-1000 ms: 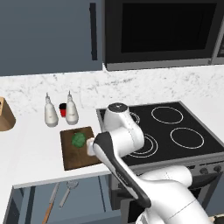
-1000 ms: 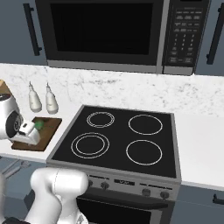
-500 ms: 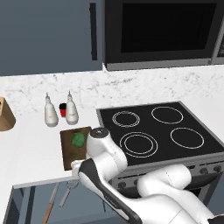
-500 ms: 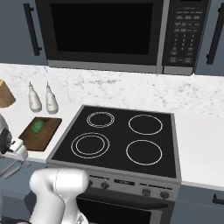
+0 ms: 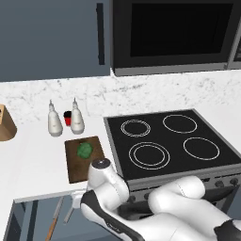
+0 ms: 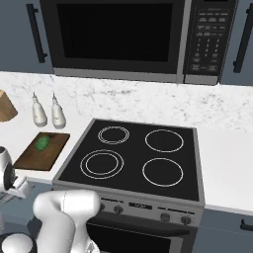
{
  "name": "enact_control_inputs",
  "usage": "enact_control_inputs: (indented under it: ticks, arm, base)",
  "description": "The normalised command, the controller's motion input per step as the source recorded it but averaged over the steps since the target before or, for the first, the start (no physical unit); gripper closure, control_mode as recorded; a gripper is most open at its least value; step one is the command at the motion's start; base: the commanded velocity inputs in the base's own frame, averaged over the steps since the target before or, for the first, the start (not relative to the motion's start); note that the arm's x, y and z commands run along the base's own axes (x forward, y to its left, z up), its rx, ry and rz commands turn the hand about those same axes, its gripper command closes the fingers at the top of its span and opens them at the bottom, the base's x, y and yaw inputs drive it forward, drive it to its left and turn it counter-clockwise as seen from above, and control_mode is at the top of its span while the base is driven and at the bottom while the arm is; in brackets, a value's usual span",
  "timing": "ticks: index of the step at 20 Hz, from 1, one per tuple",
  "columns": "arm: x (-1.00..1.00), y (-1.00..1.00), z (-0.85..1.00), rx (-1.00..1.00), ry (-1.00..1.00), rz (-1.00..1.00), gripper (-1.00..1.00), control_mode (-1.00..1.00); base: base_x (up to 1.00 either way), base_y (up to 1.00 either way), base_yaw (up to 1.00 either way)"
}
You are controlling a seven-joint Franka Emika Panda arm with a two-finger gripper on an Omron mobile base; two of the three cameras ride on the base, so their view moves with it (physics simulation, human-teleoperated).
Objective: Place the appropriate cutting tool for cutting the broccoli skin on the cutting board.
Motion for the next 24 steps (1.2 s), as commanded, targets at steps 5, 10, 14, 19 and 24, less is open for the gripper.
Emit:
enact_control_inputs:
  ticks: [5,10,14,19,24]
  arm:
    - [-0.22,0.37,-0.42,0.0,0.01,0.0,-1.0,-1.0]
    - [-0.13,0.36,-0.32,-0.01,0.01,0.0,-1.0,-1.0]
    - [0.14,0.32,-0.31,-0.01,0.1,0.0,-1.0,-1.0]
    - [0.25,0.3,-0.28,-0.02,0.09,0.0,-1.0,-1.0]
    - [0.27,0.32,-0.18,-0.06,0.06,0.0,-1.0,-1.0]
  base:
    - [0.0,0.0,0.0]
    - [0.0,0.0,0.0]
    - [0.0,0.0,0.0]
    - [0.0,0.0,0.0]
    - [0.0,0.0,0.0]
